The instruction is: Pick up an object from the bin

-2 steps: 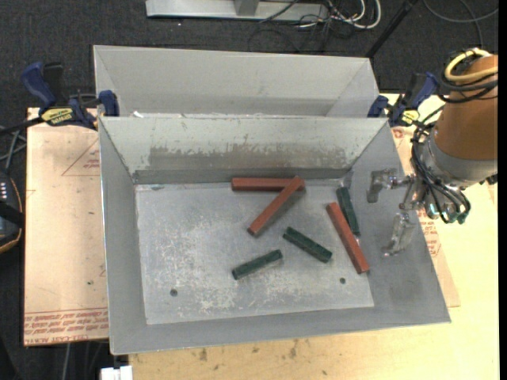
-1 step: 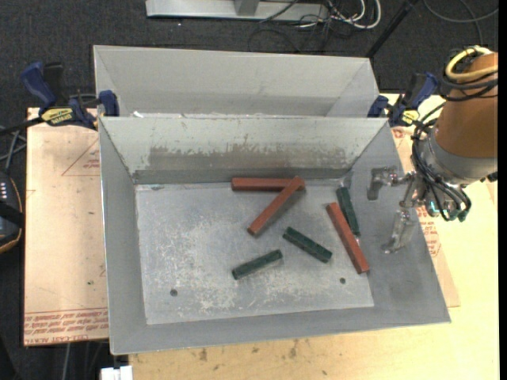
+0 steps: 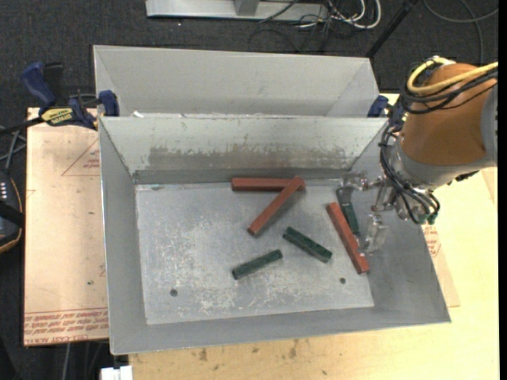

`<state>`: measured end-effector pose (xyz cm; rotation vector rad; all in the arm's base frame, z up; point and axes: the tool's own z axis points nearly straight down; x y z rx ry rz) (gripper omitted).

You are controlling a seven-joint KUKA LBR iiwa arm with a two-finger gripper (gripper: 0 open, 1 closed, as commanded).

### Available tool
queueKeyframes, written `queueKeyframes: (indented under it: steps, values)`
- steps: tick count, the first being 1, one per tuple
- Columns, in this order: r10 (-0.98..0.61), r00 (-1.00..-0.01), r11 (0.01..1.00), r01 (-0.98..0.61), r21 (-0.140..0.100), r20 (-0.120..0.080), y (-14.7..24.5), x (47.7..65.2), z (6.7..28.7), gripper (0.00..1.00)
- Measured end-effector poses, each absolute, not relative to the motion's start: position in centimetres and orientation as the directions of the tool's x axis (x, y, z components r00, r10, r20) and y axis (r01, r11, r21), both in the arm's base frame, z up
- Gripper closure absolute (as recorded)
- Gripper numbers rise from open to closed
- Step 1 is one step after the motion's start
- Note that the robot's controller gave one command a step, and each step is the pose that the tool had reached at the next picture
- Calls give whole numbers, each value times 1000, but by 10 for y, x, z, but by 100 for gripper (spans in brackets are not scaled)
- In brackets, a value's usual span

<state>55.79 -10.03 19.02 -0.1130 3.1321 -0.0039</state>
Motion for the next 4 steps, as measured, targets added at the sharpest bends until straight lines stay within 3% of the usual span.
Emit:
queueKeyframes:
  steps: [1, 2, 3, 4]
  values:
    - [-64, -998, 998, -64, 1, -7, -93, 554, 130, 0]
    - [-65, -998, 998, -65, 1, -2, -83, 591, 72, 100]
    - [-65, -998, 998, -65, 0, -2, -83, 591, 72, 100]
    - [-92, -996, 996, -92, 0, -4, -76, 598, 212, 100]
